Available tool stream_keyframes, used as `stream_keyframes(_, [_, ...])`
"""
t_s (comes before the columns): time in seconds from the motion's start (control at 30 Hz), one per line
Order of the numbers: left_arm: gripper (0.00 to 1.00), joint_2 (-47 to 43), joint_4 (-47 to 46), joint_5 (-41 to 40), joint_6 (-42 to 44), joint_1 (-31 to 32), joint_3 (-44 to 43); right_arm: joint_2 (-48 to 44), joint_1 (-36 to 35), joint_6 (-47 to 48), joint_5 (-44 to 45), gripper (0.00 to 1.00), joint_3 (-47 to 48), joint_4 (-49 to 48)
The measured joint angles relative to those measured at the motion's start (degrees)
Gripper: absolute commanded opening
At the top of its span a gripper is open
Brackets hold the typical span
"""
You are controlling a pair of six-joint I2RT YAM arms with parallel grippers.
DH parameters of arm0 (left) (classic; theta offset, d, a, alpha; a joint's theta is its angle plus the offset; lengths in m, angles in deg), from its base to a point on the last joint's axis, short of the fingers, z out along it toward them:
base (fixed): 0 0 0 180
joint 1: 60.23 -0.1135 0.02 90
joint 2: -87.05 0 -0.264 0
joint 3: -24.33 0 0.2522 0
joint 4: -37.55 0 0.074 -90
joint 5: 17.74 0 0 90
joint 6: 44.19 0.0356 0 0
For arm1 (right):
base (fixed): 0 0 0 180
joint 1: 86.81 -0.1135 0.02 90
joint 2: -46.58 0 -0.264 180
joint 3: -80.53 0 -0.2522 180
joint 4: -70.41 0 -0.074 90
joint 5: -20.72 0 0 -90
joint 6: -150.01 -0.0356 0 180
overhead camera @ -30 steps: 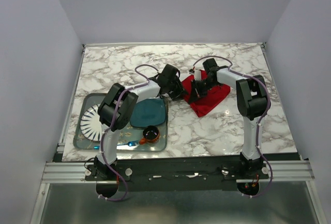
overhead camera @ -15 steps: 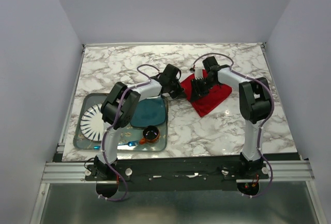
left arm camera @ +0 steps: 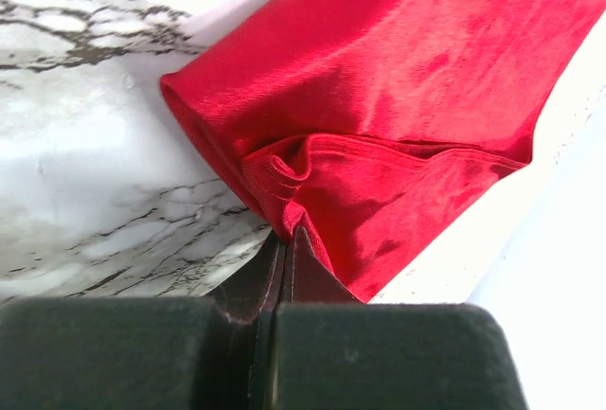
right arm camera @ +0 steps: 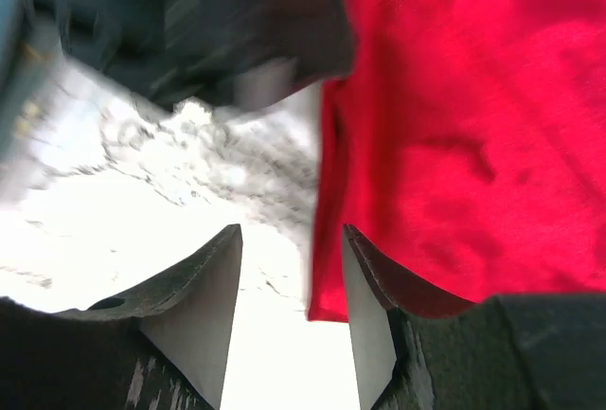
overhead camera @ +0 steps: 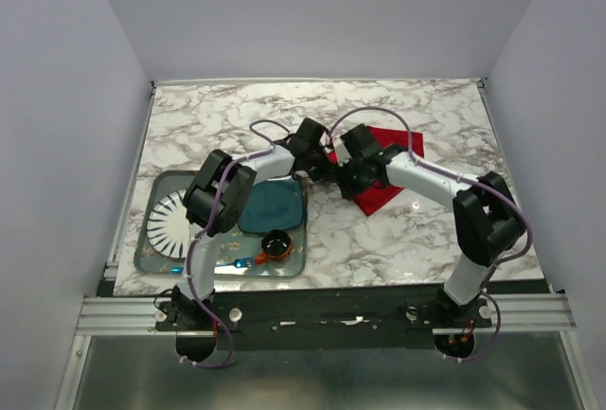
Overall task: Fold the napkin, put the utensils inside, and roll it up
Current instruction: Roll the napkin with the utensil
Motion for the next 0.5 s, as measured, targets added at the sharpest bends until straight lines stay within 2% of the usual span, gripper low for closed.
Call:
stream_keyframes(0.2, [0.00,0.0,-1.2,1.3,-1.2,-0.6,2.0,-0.5,-7.7,0.0,15.5,0.56,-8.4,-7.0])
stream_keyframes(0.5, [0.00,0.0,-3.6,3.5,-2.6,-1.6,3.4,1.3,-9.1,0.0,25.0,0.56,-8.1,-11.6])
